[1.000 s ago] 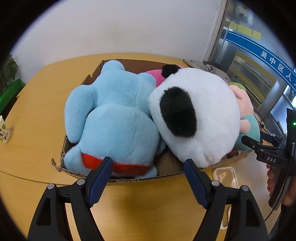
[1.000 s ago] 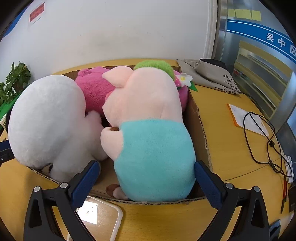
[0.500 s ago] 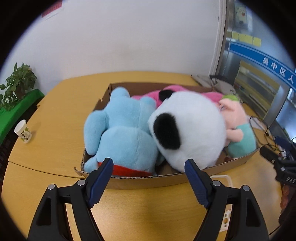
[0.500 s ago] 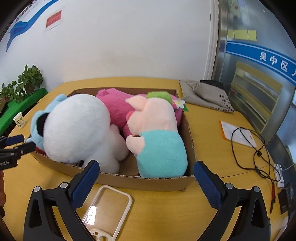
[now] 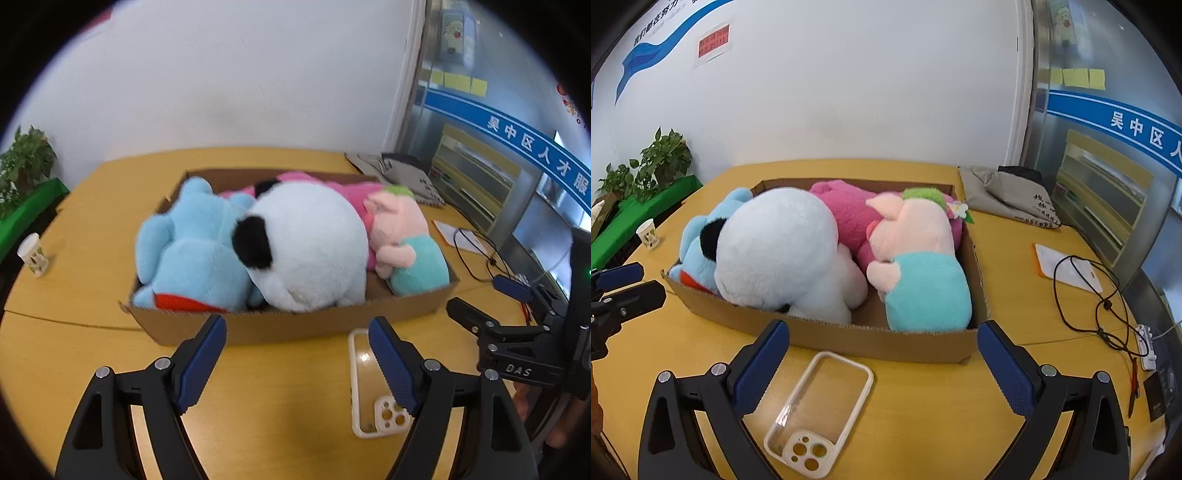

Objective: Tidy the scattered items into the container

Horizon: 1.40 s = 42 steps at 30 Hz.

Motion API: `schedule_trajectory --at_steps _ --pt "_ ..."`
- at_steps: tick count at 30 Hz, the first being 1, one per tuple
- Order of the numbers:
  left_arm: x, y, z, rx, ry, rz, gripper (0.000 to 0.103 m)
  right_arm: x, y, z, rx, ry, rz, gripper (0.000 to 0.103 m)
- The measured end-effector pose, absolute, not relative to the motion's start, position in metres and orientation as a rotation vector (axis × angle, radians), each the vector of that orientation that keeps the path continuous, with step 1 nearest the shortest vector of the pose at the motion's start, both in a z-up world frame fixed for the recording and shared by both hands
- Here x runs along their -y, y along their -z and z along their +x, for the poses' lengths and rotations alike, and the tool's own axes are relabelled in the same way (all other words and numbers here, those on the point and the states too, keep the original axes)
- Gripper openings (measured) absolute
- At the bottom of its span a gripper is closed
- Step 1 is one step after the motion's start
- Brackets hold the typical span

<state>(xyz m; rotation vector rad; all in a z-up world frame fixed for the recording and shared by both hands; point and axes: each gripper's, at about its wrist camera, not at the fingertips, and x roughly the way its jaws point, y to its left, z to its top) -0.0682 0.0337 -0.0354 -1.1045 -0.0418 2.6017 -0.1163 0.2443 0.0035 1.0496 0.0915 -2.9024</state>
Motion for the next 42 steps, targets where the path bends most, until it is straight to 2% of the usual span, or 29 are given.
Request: schedule_trajectory --at_steps 5,8,10,12,14,15,16,17,19,22,23,25,29,33,34,38,39,40,41,42 --pt "-0.051 0.084 -0.064 0.003 -2.484 -1.265 0.079 -0.260 0.052 -0.119 0.042 2.760 1.273 0.102" --pt "-0.065 0.112 -0.068 0.009 -2.406 -1.361 0.078 -0.261 0.087 -0.121 0.082 2.698 1.381 0.093" --pt "-0.075 0.123 -0.070 -0.014 -2.373 -1.396 0.077 -0.259 0.104 -0.125 0.093 2.670 1.435 0.082" --pt "-0.084 0.133 -0.072 -0.033 -2.342 -1.421 0.071 -0.258 0.115 -0.130 0.104 2.668 1.464 0.078" --pt "-0.089 0.144 -0.073 -0.031 -2.308 -1.464 0.055 -0.258 0.117 -0.132 0.137 2.667 1.447 0.076" --pt "-0.090 0.150 -0.075 -0.028 -2.290 -1.492 0.049 -0.258 0.118 -0.133 0.149 2.665 1.444 0.075" --pt "-0.090 0.155 -0.077 -0.016 -2.273 -1.516 0.042 -0.258 0.117 -0.133 0.151 2.664 1.438 0.070" --pt "-0.089 0.157 -0.078 0.012 -2.265 -1.517 0.039 -0.258 0.117 -0.133 0.151 2.658 1.429 0.067" --pt "-0.087 0.157 -0.078 0.042 -2.252 -1.509 0.035 -0.254 0.115 -0.133 0.151 2.635 1.410 0.053" --pt "-0.090 0.157 -0.076 0.058 -2.206 -1.485 0.014 -0.252 0.115 -0.130 0.179 2.608 1.397 0.043" --pt "-0.091 0.156 -0.075 0.056 -2.198 -1.480 0.010 -0.251 0.116 -0.130 0.200 2.591 1.397 0.042" --pt "-0.093 0.155 -0.073 0.036 -2.200 -1.475 0.007 -0.248 0.117 -0.127 0.233 2.540 1.391 0.034" --pt "-0.087 0.152 -0.071 0.014 -2.201 -1.480 0.005 -0.243 0.115 -0.122 0.210 2.506 1.394 0.033" --pt "-0.070 0.152 -0.072 0.001 -2.219 -1.491 0.005 -0.240 0.114 -0.108 0.271 2.415 1.417 0.018" --pt "-0.064 0.151 -0.072 -0.014 -2.229 -1.492 0.005 -0.236 0.116 -0.100 0.288 2.375 1.424 0.018" --pt "-0.037 0.144 -0.066 -0.036 -2.250 -1.492 0.005 -0.214 0.121 -0.065 0.318 2.155 1.399 0.019" --pt "-0.031 0.141 -0.062 -0.035 -2.248 -1.488 0.005 -0.211 0.115 -0.059 0.267 2.141 1.350 0.025" --pt "-0.027 0.139 -0.057 -0.032 -2.241 -1.482 0.005 -0.211 0.108 -0.058 0.198 2.154 1.309 0.046" --pt "-0.024 0.138 -0.052 -0.030 -2.232 -1.477 0.007 -0.212 0.098 -0.059 0.101 2.180 1.256 0.060" --pt "-0.023 0.137 -0.046 -0.031 -2.217 -1.476 0.010 -0.213 0.090 -0.061 0.030 2.205 1.214 0.086"
